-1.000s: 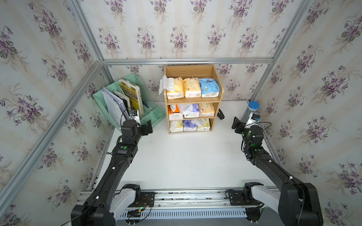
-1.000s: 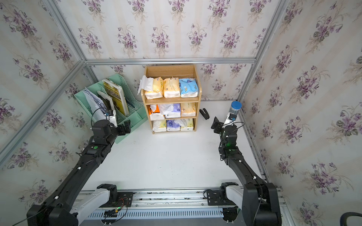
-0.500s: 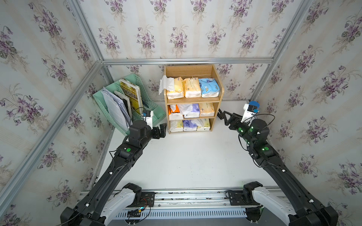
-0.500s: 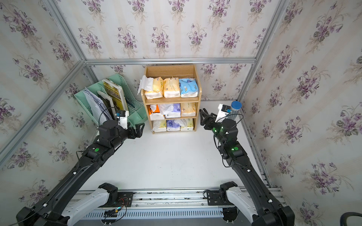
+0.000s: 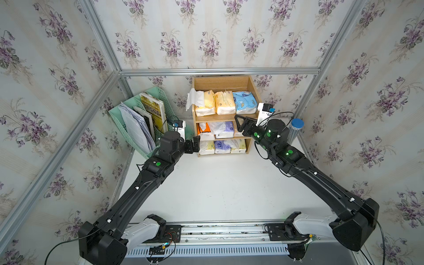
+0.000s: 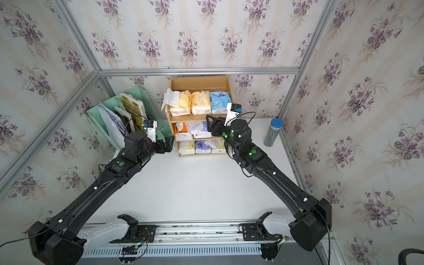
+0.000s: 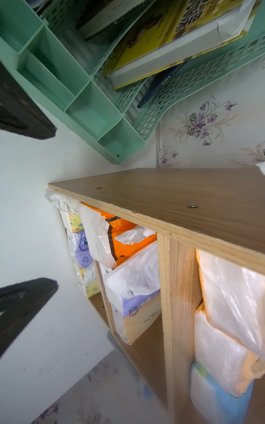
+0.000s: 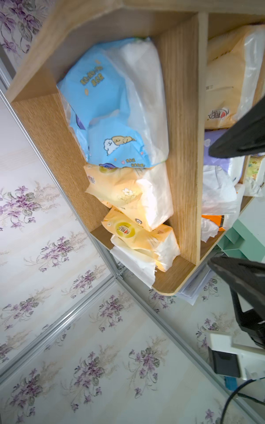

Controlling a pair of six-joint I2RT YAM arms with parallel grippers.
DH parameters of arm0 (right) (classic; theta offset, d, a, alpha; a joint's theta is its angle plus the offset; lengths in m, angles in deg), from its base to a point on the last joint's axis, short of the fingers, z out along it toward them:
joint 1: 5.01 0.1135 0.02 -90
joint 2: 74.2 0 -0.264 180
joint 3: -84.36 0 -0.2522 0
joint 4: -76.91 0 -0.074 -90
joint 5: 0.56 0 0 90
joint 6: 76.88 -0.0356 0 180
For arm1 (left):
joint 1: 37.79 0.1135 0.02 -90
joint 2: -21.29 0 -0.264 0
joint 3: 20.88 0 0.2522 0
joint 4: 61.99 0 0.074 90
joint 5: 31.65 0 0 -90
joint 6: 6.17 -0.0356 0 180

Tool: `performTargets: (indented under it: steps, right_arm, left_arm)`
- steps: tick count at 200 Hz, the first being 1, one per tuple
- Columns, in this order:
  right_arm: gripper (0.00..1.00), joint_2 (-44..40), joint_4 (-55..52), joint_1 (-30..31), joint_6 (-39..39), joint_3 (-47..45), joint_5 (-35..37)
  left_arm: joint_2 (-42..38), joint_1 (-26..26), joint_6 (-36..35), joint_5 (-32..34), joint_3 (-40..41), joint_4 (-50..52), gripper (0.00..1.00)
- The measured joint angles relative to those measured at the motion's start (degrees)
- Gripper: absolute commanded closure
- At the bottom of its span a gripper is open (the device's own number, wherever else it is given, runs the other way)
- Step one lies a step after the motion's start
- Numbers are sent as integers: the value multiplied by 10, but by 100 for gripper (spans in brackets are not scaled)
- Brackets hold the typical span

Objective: Remove the tissue boxes from the shelf
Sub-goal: Pick up a box of tissues from the shelf.

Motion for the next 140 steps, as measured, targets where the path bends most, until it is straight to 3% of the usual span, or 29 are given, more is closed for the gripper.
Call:
performTargets:
  steps: [58, 140]
  right_arm:
    - [33, 90, 16, 43, -19, 83, -4]
    - [35, 205, 17, 58, 10, 194, -20]
  left_arm:
    - [16, -1, -2, -37, 6, -10, 1]
    - [-39, -1, -2, -62, 63, -4, 1]
